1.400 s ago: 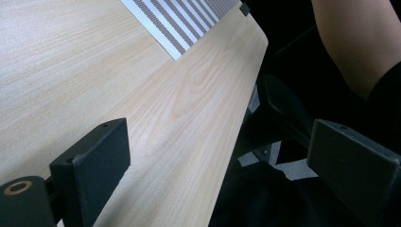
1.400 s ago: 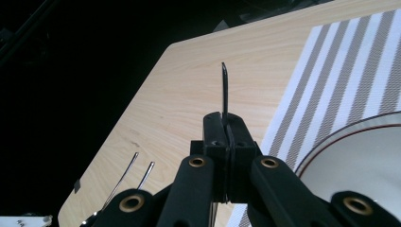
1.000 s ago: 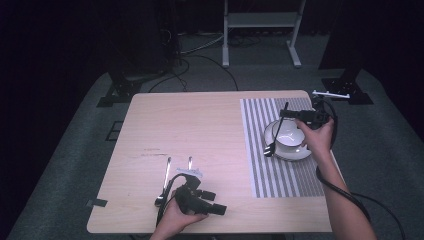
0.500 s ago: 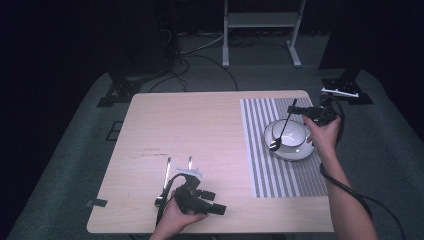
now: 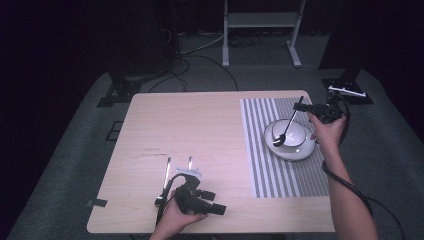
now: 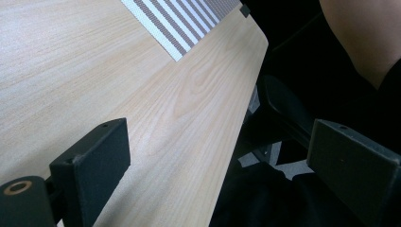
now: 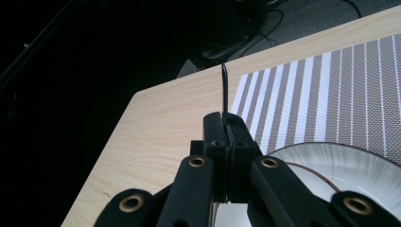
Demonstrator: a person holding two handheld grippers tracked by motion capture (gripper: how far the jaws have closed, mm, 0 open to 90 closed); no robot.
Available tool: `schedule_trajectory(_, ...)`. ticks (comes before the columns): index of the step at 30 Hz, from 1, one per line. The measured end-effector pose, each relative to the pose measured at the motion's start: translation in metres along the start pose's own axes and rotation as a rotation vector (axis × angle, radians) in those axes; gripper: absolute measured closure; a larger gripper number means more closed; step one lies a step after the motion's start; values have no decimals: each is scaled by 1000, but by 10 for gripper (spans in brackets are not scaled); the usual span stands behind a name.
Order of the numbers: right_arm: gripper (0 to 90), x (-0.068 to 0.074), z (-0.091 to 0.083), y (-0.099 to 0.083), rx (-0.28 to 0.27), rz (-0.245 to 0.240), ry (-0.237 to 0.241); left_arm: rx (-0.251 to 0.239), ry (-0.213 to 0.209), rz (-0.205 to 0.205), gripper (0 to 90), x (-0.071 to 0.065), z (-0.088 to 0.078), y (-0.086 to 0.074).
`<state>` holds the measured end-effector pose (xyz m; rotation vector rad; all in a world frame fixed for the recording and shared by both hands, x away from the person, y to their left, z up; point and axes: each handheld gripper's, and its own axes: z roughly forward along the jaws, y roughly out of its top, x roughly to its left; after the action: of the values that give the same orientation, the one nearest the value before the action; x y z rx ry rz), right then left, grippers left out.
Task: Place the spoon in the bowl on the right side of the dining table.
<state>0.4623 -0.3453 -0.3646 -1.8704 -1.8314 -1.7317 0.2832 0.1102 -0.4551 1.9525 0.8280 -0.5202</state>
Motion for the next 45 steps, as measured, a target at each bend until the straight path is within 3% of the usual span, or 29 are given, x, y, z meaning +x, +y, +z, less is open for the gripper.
schedule_trajectory(23, 891, -16, -7, 6, -54, 37, -47, -4, 0, -7, 55, 0, 0, 0)
schedule_trajectory(45, 890, -38, -14, -3, -95, 83, -95, -6, 2, -5, 55, 1, -1, 0)
